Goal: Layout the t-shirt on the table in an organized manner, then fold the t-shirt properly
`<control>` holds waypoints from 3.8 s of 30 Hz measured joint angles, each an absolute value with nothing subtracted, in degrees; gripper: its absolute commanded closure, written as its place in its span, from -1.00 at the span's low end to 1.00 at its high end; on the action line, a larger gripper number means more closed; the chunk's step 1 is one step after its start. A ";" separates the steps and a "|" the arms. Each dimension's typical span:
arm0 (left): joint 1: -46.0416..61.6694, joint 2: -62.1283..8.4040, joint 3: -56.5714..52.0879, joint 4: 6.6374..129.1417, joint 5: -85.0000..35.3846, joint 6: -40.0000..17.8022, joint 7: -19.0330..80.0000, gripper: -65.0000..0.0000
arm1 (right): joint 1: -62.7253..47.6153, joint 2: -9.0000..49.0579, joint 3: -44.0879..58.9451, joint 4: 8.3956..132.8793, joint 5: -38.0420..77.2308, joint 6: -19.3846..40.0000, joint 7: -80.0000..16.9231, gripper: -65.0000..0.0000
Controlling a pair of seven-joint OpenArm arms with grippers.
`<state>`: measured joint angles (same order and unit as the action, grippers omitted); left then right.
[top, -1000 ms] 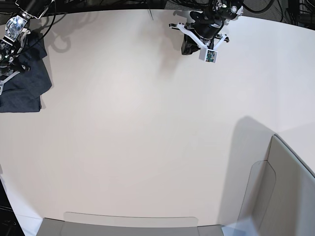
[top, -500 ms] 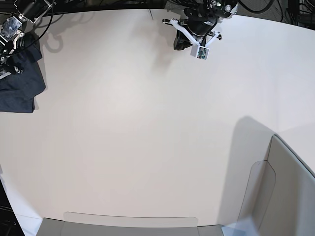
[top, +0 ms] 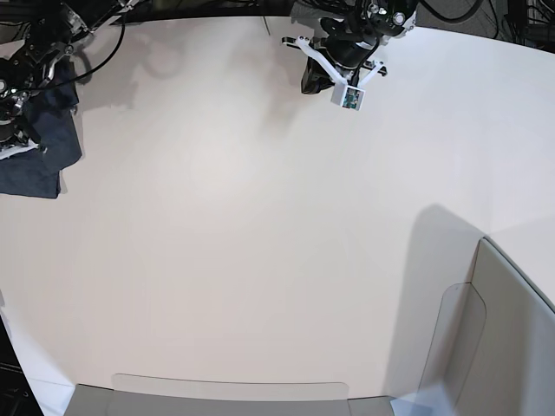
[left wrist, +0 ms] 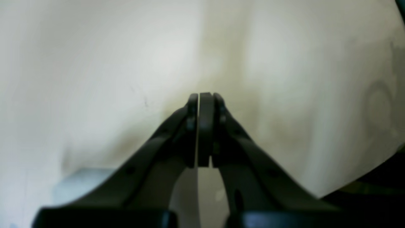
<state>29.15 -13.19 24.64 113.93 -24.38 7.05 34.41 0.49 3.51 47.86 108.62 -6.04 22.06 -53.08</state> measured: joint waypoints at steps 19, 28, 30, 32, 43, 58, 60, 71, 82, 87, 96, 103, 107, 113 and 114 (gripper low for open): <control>27.31 -24.80 34.44 117.05 -24.60 6.87 26.85 1.00 | -20.32 4.75 20.78 116.68 -6.28 28.49 -52.82 1.00; 32.05 -25.89 35.86 117.91 -24.60 7.35 26.96 1.00 | -30.94 8.99 20.56 116.99 -6.42 36.86 -52.56 1.00; 32.58 -25.87 35.86 117.91 -24.58 7.35 26.89 1.00 | -33.54 9.78 21.19 117.01 -4.43 38.94 -52.64 1.00; 32.86 -25.74 35.86 117.95 -24.58 7.31 26.70 1.00 | -36.27 11.62 21.67 117.01 0.78 39.44 -52.51 1.00; 36.16 -25.74 35.86 118.02 -24.38 7.73 23.42 1.00 | -56.55 24.75 41.04 117.47 43.16 39.90 -46.78 1.00; 55.27 -24.58 33.45 118.78 -25.76 16.10 0.82 1.00 | -65.82 19.16 39.42 117.08 37.34 39.90 -54.43 1.00; 60.73 -26.92 33.58 118.85 -24.51 10.57 0.95 1.00 | -64.64 19.16 37.89 117.03 36.29 39.88 -53.93 1.00; 63.09 -26.20 23.77 118.10 -24.95 7.31 2.70 1.00 | -59.83 18.83 29.19 117.03 30.74 39.83 -52.64 1.00; 62.74 -23.00 0.19 117.62 -24.60 7.68 7.79 1.00 | -56.34 17.69 28.97 116.60 24.82 39.88 -53.91 1.00; 63.81 -16.99 -9.80 115.26 -24.62 6.17 12.91 1.00 | -53.34 15.14 25.78 115.61 12.53 39.83 -53.58 1.00; 67.83 -11.88 -12.64 102.32 -24.51 7.62 14.72 1.00 | -51.42 10.85 14.87 104.31 -3.55 39.72 -52.99 1.00; 60.27 -11.40 1.80 87.02 -24.49 7.75 15.22 1.00 | -43.16 6.83 9.61 81.82 -5.61 37.74 -52.66 1.00; 46.54 -11.27 6.11 69.45 -24.36 6.79 12.60 1.00 | -34.00 4.80 10.11 65.04 -5.56 35.20 -47.77 1.00; 24.88 -7.14 6.83 34.52 -24.40 6.87 2.85 1.00 | -21.10 4.21 9.72 36.29 -5.74 28.53 -32.18 1.00; 22.37 -6.72 6.98 29.19 -24.45 5.96 -0.99 1.00 | -19.05 3.99 9.85 32.23 -5.32 26.72 -29.52 1.00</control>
